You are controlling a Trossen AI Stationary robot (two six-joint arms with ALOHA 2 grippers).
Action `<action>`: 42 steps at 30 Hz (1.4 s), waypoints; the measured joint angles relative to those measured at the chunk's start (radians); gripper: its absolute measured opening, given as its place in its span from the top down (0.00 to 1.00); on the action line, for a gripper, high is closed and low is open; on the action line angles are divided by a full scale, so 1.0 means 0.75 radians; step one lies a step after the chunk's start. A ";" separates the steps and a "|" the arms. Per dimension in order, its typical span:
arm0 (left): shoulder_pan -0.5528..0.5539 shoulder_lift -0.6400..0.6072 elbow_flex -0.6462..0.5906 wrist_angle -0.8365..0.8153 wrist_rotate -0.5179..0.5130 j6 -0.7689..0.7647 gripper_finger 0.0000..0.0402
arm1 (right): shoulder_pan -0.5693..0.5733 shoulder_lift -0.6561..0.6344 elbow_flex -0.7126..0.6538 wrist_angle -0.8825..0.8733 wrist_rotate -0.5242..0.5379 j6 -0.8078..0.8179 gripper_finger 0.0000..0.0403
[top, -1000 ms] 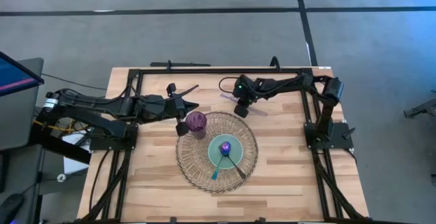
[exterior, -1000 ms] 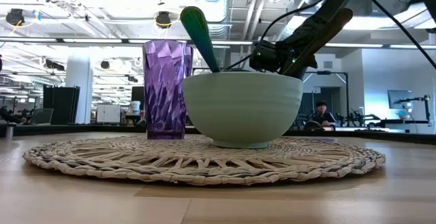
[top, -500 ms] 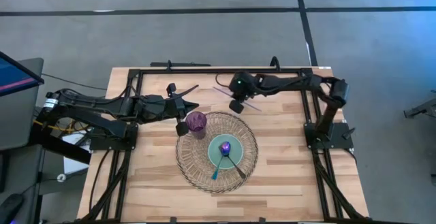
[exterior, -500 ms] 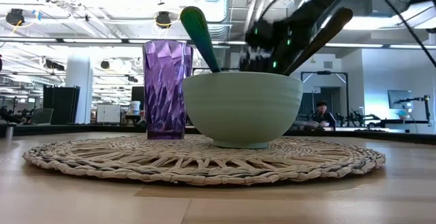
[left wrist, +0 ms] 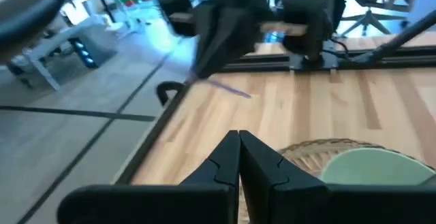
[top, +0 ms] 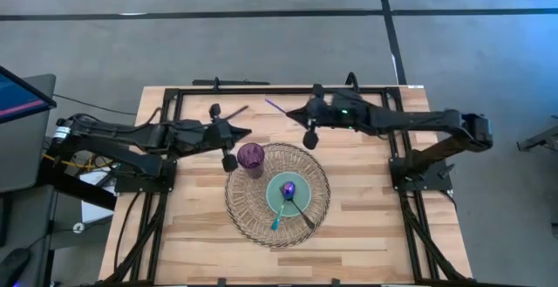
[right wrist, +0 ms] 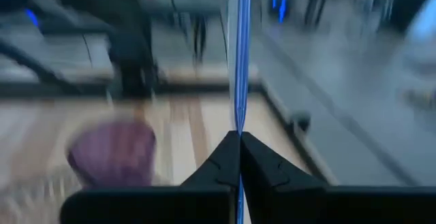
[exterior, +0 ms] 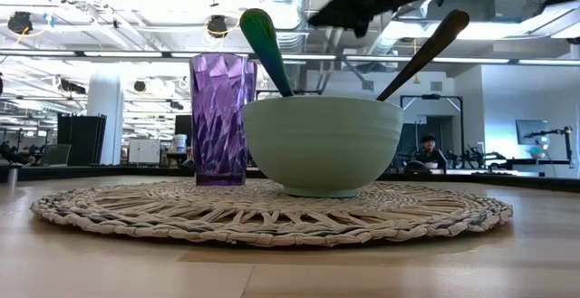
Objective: Pick & Place Utensil
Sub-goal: Put the purple straw into the purple glass cup on the table placemat
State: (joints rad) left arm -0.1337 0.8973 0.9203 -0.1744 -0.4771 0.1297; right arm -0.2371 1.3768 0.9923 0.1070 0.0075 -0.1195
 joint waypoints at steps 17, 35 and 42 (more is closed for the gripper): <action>0.002 -0.137 -0.005 -0.314 -0.310 -0.121 0.98 | 0.120 0.306 -0.236 1.411 -0.248 0.086 1.00; 0.002 -0.132 -0.113 -0.305 -0.311 -0.159 0.98 | 0.272 0.677 0.163 1.420 -0.298 0.055 1.00; 0.002 -0.132 -0.113 -0.305 -0.311 -0.159 0.98 | 0.278 0.769 0.214 1.394 -0.289 0.029 1.00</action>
State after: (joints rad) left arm -0.1322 0.7986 0.8352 -0.4034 -0.7101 0.0104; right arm -0.0287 1.9533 1.1525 1.1524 -0.2091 -0.0976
